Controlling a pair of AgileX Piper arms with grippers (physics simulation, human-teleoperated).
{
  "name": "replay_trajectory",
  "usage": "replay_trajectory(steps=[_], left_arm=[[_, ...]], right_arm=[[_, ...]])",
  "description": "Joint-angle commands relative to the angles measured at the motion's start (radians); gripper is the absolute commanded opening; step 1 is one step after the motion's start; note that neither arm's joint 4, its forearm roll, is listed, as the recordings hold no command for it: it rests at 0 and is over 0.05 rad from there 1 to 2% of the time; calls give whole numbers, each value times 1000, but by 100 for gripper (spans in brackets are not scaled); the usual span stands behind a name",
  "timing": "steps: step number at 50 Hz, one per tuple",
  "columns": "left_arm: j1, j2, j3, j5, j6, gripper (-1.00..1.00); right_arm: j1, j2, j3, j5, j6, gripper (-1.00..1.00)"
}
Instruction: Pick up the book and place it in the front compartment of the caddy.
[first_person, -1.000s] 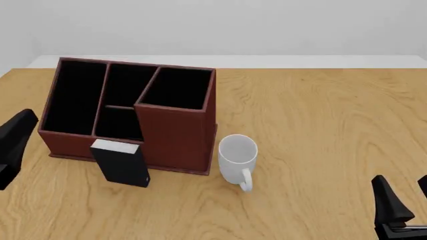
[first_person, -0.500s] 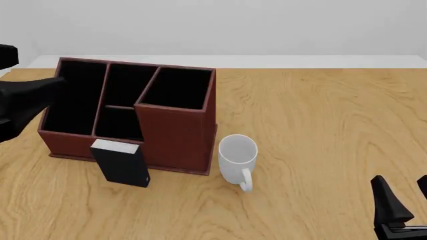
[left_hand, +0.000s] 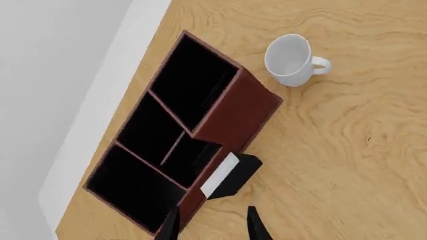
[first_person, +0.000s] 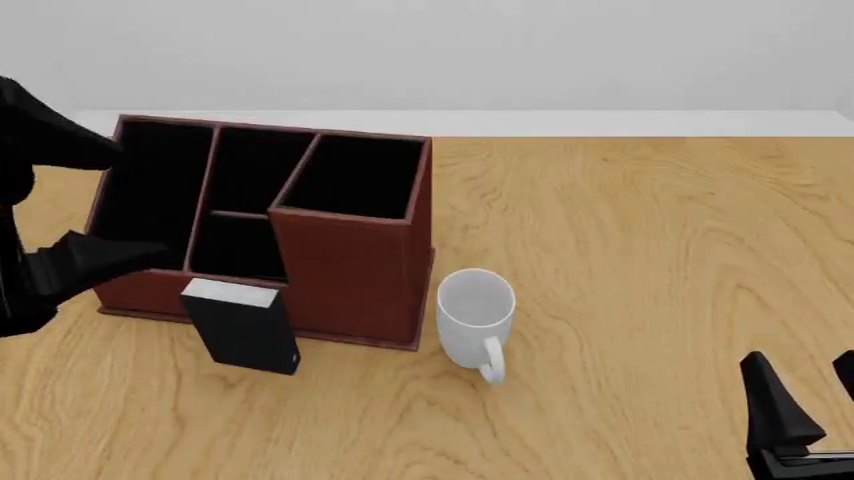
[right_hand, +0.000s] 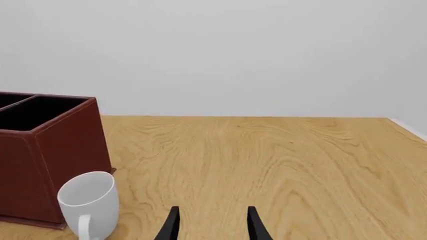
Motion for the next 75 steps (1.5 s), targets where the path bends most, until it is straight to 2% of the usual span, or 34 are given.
replay_trajectory(steps=[1, 3, 4, 5, 9, 10, 12, 13, 19, 22, 24, 25, 26, 32, 37, 38, 40, 42, 44, 45, 47, 48, 49, 57, 61, 75], left_arm=[[47, 38, 38, 56, 234, 100], [97, 28, 74, 56, 334, 100], [82, 15, 109, 56, 346, 100], [53, 10, 124, 56, 327, 100], [74, 24, 136, 56, 351, 100], [82, 12, 155, 56, 399, 100], [93, 19, 159, 56, 418, 100], [93, 9, 195, 56, 446, 100], [42, 32, 199, 56, 398, 100], [51, 42, 223, 56, 419, 100], [74, 53, 253, 56, 459, 100], [49, 60, 272, 56, 436, 100], [65, 64, 285, 56, 462, 100], [96, 83, 280, 56, 510, 100], [162, 87, 296, 56, 621, 100], [227, 80, 319, 56, 706, 100], [302, 59, 358, 56, 818, 100], [258, 64, 346, 56, 779, 100], [252, 65, 349, 56, 783, 100], [263, 58, 348, 56, 815, 100], [256, 66, 342, 56, 814, 100], [263, 63, 343, 56, 836, 100], [246, 76, 329, 56, 815, 100], [239, 109, 290, 56, 836, 100], [216, 134, 257, 56, 814, 100], [248, 219, 160, 44, 843, 100]], right_arm=[[1, 0, 0, 0, -1, 100], [1, 0, 0, 0, -2, 100], [1, 0, 0, 0, -2, 100], [1, 0, 0, 0, -1, 100], [4, 0, 0, 1, -2, 100], [4, 0, -1, 1, -1, 100], [5, 0, -2, 1, 0, 100], [4, 0, -2, 1, 0, 100], [2, 0, -3, 2, 5, 100], [6, 0, -4, 2, 4, 100], [5, 0, -5, 3, 5, 100], [3, 0, -5, 2, 4, 100], [1, 0, -4, 2, 4, 100], [-3, 0, -3, 0, 1, 100], [-5, 0, -2, 0, -2, 100], [-6, 0, -1, 0, -3, 100], [-6, 0, -1, 0, -5, 100], [-6, 0, -1, 0, -5, 100], [-5, 0, 0, 1, -7, 100], [-3, 0, 0, 1, -7, 100], [0, 0, 0, 2, -9, 100], [0, 0, 0, 2, -10, 100], [1, 0, 1, 2, -10, 100], [-3, 0, 2, 0, -13, 100], [-3, 1, 3, 1, -15, 100], [-3, 1, 8, -3, -29, 100]])
